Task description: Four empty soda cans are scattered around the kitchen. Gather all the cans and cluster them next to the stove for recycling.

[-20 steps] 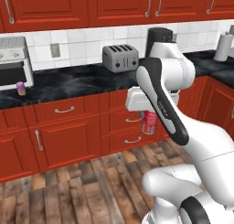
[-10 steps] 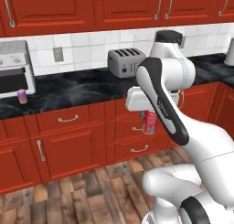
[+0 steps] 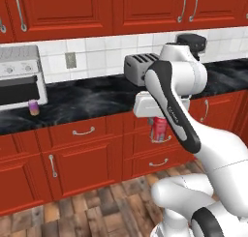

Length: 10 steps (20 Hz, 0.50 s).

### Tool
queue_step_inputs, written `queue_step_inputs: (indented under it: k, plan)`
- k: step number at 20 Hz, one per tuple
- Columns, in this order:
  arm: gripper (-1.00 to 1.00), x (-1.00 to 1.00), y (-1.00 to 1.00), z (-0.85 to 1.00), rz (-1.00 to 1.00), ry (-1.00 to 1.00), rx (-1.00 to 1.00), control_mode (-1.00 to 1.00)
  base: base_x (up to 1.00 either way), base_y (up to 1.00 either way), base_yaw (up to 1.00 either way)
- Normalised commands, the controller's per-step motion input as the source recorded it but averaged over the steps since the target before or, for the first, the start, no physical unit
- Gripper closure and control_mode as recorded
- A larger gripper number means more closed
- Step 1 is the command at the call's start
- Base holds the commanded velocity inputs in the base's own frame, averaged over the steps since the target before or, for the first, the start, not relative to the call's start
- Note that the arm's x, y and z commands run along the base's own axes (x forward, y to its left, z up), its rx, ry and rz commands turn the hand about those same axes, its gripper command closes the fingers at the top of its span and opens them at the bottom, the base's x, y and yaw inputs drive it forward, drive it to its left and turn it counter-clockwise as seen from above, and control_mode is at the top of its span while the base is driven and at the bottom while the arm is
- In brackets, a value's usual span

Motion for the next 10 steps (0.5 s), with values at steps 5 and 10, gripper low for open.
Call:
queue_step_inputs:
  k: [5, 10]
  plan:
    - [1.00, 0.00, 0.00, 0.00, 0.00, 0.00, 0.00, 1.00, 0.24, 0.62, 0.00]
    - [1.00, 0.00, 0.00, 0.00, 0.00, 0.00, 0.00, 1.00, 0.19, 0.65, 0.00]
